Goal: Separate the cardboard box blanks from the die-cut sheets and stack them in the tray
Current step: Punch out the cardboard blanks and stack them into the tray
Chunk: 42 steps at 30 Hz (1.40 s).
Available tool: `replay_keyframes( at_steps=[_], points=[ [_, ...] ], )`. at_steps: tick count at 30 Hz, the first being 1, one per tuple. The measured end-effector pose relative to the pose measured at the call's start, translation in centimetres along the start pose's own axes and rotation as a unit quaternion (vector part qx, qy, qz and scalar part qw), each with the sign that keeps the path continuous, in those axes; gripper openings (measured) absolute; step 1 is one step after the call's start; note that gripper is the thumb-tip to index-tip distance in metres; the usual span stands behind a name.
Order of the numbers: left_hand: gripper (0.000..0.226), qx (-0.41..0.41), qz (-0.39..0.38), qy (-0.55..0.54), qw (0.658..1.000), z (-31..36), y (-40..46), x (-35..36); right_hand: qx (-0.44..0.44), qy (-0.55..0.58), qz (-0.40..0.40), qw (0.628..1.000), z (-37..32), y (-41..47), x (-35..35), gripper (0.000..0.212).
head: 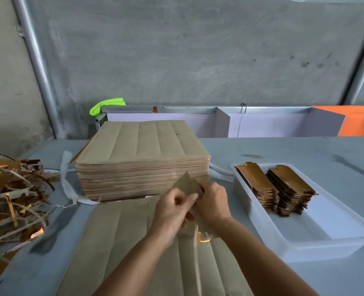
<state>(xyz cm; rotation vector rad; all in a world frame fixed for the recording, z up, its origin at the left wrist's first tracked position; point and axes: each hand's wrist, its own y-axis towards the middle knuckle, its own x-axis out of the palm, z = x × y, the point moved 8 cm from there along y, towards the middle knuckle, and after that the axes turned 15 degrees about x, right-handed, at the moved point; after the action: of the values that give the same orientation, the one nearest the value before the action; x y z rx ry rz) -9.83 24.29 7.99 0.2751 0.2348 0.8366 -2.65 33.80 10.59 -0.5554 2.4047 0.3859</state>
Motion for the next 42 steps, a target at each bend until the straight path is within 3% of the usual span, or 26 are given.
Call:
replay_keyframes(
  at_steps=[4,7,9,11,14,17,21,25,29,32,35,39,42],
  points=[
    [0.021,0.015,0.026,0.049,0.998,0.3,0.4,-1.0,-0.029,-0.020,-0.004,0.999,-0.9,-0.5,0.3,0.008],
    [0.025,-0.063,0.102,-0.073,0.990,-1.0,0.4,-2.6,0.093,0.091,-0.029,0.991,1.2,-0.1,-0.3,0.009],
    [0.032,-0.136,0.173,-0.181,0.959,-2.2,0.2,-3.9,0.208,0.215,-0.055,0.953,3.7,0.1,-0.8,0.025],
    [0.035,-0.168,0.220,-0.245,0.929,-2.8,-0.1,-5.2,0.303,0.333,-0.094,0.888,5.8,-0.2,-0.6,0.041],
    [0.032,-0.168,0.223,-0.192,0.941,-3.0,-0.2,-6.7,0.369,0.403,-0.091,0.833,7.7,-0.5,-1.3,0.041],
    [0.030,-0.154,0.214,-0.087,0.961,-3.0,-0.5,-7.5,0.382,0.463,-0.004,0.800,9.3,-0.6,-3.5,0.025],
    [0.027,-0.120,0.147,0.008,0.982,-2.8,-0.9,-7.3,0.321,0.450,0.021,0.833,9.1,-0.4,-5.2,0.017],
    [0.025,-0.056,0.041,0.020,0.997,-0.9,-0.8,-4.8,0.257,0.376,-0.121,0.882,5.6,-1.1,-3.3,0.033],
    [0.034,-0.038,-0.050,0.007,0.998,0.3,-1.4,-1.1,0.214,0.394,-0.176,0.877,2.8,-1.9,-1.5,0.047],
    [0.046,-0.084,-0.043,-0.029,0.995,-0.5,-2.6,0.0,0.230,0.433,-0.145,0.859,2.4,-2.4,-0.6,0.054],
    [0.045,-0.112,-0.040,-0.061,0.991,-1.3,-3.3,0.6,0.264,0.462,-0.079,0.843,3.4,-2.7,-0.5,0.041],
    [0.034,-0.079,0.020,-0.030,0.996,-1.7,-2.8,-0.3,0.193,0.342,-0.093,0.915,2.5,-3.9,0.7,0.041],
    [0.031,-0.065,0.022,-0.033,0.997,-2.1,-2.8,-0.8,0.105,0.269,-0.074,0.955,1.5,-4.5,0.0,0.078]
  ],
)
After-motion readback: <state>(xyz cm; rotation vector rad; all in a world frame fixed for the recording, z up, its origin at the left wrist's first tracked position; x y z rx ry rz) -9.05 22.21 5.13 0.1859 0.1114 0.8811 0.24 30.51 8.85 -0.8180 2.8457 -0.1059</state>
